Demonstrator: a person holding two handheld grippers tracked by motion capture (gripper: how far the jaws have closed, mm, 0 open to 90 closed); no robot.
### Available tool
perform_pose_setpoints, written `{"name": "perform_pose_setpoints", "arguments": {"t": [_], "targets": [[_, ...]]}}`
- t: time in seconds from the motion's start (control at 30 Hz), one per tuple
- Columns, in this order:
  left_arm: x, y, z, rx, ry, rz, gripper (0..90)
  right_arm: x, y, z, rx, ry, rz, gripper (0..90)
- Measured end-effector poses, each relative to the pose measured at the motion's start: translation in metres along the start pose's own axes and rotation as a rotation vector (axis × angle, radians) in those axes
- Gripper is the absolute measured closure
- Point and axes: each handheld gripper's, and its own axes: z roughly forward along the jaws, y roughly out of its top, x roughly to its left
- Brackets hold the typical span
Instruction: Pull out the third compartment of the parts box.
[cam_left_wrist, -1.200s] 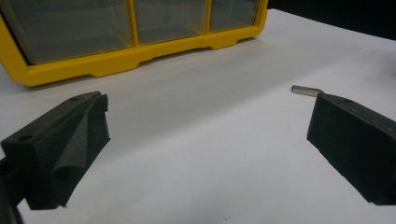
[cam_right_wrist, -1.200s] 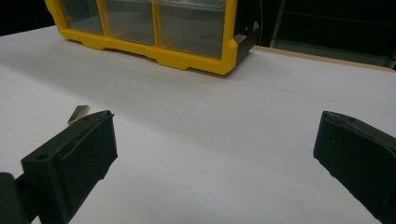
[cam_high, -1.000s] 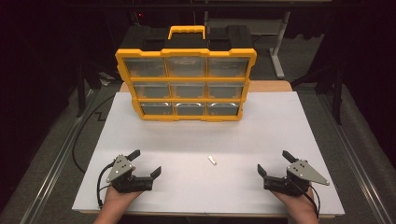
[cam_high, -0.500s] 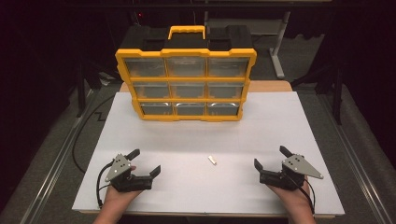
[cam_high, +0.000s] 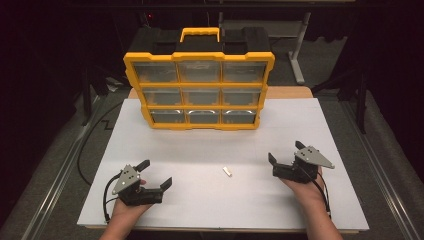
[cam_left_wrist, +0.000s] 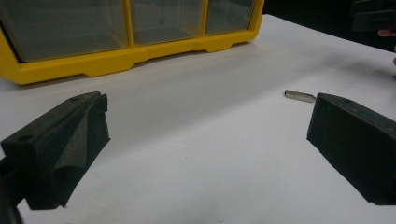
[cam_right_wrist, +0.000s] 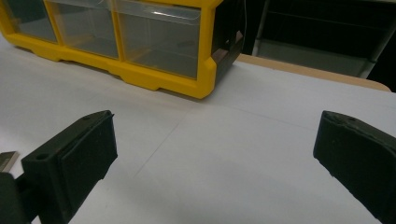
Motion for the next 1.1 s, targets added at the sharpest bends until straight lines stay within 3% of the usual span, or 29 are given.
{"name": "perform_pose_setpoints", "arguments": {"t": [0.17, 0.37, 0.5, 0.9, 1.1], "targets": [[-0.001, 0.000, 0.001, -0.001, -0.005, -0.001, 0.1, -0.003, 0.008, 0.014, 0.007, -0.003, 0.005, 0.1], [-0.003, 0.000, 0.001, -0.008, -0.018, -0.009, 0.2, -0.001, 0.019, 0.033, 0.022, 0.034, 0.008, 0.2], [-0.004, -0.001, 0.000, -0.005, -0.010, 0.000, 0.1, 0.004, 0.019, 0.032, 0.036, 0.036, -0.029, 0.2], [-0.005, -0.002, 0.000, 0.006, -0.005, 0.011, 0.1, 0.010, 0.016, 0.026, 0.068, 0.037, -0.078, 0.0], [-0.004, -0.002, 0.000, 0.008, 0.000, 0.007, 0.1, 0.008, 0.011, 0.025, 0.116, 0.013, -0.126, 0.0]]}}
